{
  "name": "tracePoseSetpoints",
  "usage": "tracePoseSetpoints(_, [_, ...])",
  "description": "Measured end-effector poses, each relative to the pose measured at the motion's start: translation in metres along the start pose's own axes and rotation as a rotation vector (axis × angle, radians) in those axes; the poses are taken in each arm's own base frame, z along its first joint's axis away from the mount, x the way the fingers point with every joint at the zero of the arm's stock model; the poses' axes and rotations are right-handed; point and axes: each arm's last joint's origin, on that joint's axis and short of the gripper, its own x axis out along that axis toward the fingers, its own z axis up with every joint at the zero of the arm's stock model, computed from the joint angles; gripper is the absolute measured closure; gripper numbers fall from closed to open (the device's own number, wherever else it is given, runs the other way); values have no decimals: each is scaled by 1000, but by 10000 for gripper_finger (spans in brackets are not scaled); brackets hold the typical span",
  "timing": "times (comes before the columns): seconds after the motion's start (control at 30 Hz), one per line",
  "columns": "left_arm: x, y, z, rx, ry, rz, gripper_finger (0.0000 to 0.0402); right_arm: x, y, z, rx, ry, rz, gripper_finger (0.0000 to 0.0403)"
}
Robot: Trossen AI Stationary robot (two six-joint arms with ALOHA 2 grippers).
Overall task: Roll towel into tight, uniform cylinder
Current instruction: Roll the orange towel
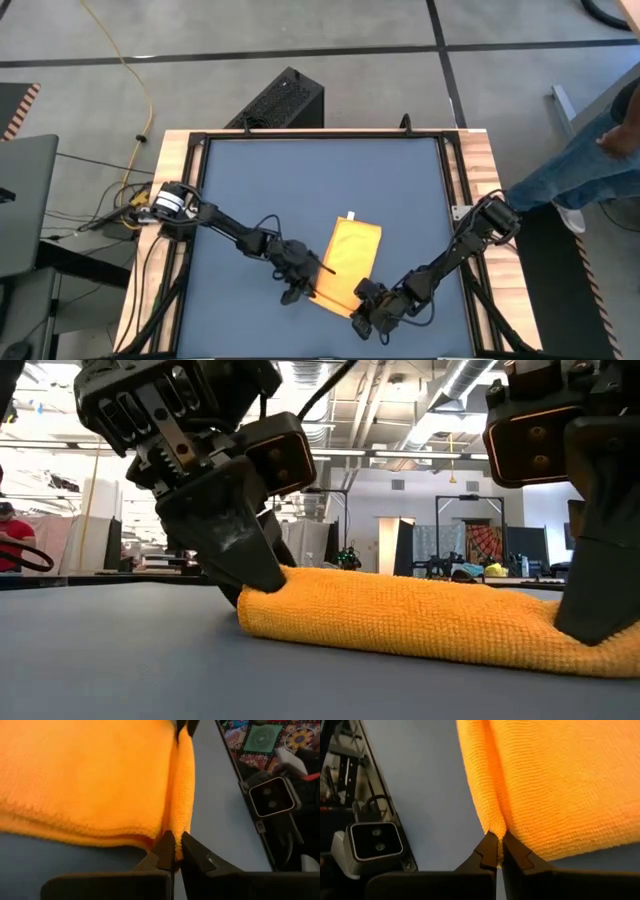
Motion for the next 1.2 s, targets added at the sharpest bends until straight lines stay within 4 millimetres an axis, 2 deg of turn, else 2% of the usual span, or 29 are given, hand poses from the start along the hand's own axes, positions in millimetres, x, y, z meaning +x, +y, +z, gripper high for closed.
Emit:
tracePoseSetpoints(0.23, [-1, 4, -5, -43, 51, 29, 399, -2, -3, -3, 92, -17, -38, 376])
tracePoseSetpoints(0.37, [-1, 3, -4, -22, 48, 26, 381, -3, -4, -6, 128, -34, -56, 376])
tracePoseSetpoints(0.6, [-6, -4, 4, 158, 42, -19, 344, -5, -4, -12, 158, -51, -68, 376])
tracePoseSetpoints(0.77, [-18, -22, 19, 305, -31, -47, 341, -5, -4, -13, 188, -53, -69, 376])
tracePoseSetpoints(0.87, [-19, -40, 21, 458, -90, -43, 341, -5, -5, -12, 207, -57, -75, 376])
tracePoseSetpoints(1.03, [-6, -63, 10, 686, -154, 54, 341, -6, -6, -12, 222, -62, -81, 376])
tracePoseSetpoints(1.2, [11, -57, 6, 694, -187, 148, 340, -5, -6, -12, 248, -72, -84, 376])
